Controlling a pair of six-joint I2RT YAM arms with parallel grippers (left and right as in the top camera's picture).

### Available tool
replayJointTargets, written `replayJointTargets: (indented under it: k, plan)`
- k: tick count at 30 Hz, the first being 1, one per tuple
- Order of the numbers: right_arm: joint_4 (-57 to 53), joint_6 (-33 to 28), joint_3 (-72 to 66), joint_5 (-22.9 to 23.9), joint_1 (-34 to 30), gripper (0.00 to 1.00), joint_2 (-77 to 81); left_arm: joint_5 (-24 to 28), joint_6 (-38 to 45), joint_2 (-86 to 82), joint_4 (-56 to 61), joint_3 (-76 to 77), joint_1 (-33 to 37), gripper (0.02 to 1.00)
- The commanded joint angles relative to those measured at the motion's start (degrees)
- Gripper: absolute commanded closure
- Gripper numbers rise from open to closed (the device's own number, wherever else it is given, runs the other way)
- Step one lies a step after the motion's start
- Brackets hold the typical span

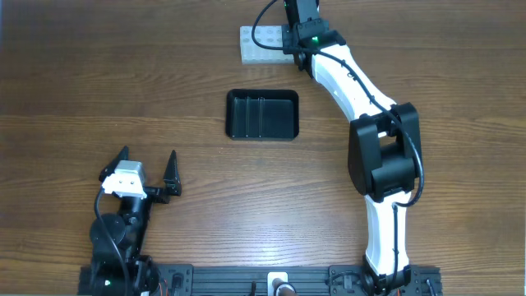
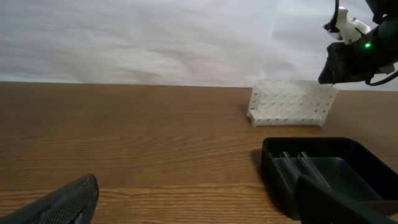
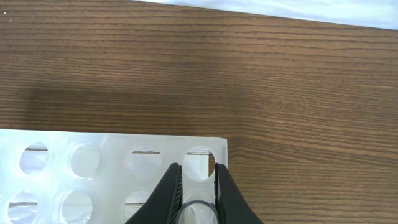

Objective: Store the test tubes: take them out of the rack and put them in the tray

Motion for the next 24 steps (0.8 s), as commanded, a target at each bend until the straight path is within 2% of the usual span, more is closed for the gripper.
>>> replayJointTargets:
  k: [1, 11, 15, 21, 24]
  plan:
    - [0.0, 0.11, 0.02, 0.33, -0.31, 0.912, -5.42, 0.72, 0.63, -0.35, -0.09, -0.28, 0.37, 0.018]
    - [-0.22, 0.15, 0.02, 0.26, -0.26, 0.915, -19.52, 0.72, 0.63, -0.35, -0.09, -0.28, 0.37, 0.018]
    - [-6.14, 3.69, 0.02, -0.79, 0.57, 0.925, -25.38, 0.72, 0.63, -0.35, -0.09, -0.28, 0.37, 0.018]
    - [-24.13, 10.21, -0.15, -11.06, 3.34, 0.945, -26.73, 0.72, 0.63, -0.35, -0.09, -0.28, 0.37, 0.018]
    - [-30.27, 13.49, -1.27, -12.87, 4.72, 0.976, -24.3, 0.72, 0.63, -0.35, -0.09, -0.28, 0.37, 0.018]
